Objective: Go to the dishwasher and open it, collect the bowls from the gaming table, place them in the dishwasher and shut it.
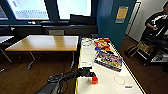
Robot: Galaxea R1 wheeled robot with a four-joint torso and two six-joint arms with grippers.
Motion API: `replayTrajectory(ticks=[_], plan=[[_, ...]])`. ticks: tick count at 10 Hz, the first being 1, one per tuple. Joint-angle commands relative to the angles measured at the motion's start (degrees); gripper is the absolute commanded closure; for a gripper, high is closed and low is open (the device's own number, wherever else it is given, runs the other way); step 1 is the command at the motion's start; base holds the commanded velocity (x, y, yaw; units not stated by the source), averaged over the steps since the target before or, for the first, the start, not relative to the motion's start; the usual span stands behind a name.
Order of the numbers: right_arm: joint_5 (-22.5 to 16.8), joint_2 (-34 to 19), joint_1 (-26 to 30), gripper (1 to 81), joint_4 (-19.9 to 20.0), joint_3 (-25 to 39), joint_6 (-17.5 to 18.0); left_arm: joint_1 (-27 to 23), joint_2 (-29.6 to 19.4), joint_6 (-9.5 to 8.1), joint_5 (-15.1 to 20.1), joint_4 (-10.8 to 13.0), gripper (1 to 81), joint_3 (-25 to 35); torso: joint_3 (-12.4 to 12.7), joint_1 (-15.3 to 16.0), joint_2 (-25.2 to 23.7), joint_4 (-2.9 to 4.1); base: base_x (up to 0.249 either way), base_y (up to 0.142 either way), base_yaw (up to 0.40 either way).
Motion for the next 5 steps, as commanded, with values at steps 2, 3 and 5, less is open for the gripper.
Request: replayTrajectory(ticks=[2,3,5], plan=[[-4.2,-2.4,3.3,81.1,-1.4,1.6,-0.1,-9.5,3.7,-0.03,0.9,0.6,1.0,0.9,-2.6,0.0,0.0,0.00,0.000,0.000,0.000],[-4.2,-2.4,3.3,81.1,-1.4,1.6,-0.1,-9.5,3.7,-0.03,0.9,0.6,1.0,0.9,-1.7,0.0,0.0,0.00,0.000,0.000,0.000],[-4.3,-2.4,3.3,81.1,-1.4,1.6,-0.2,-9.5,3.7,-0.03,0.9,0.7,1.0,0.5,-2.3,0.0,0.0,0.00,0.000,0.000,0.000]])
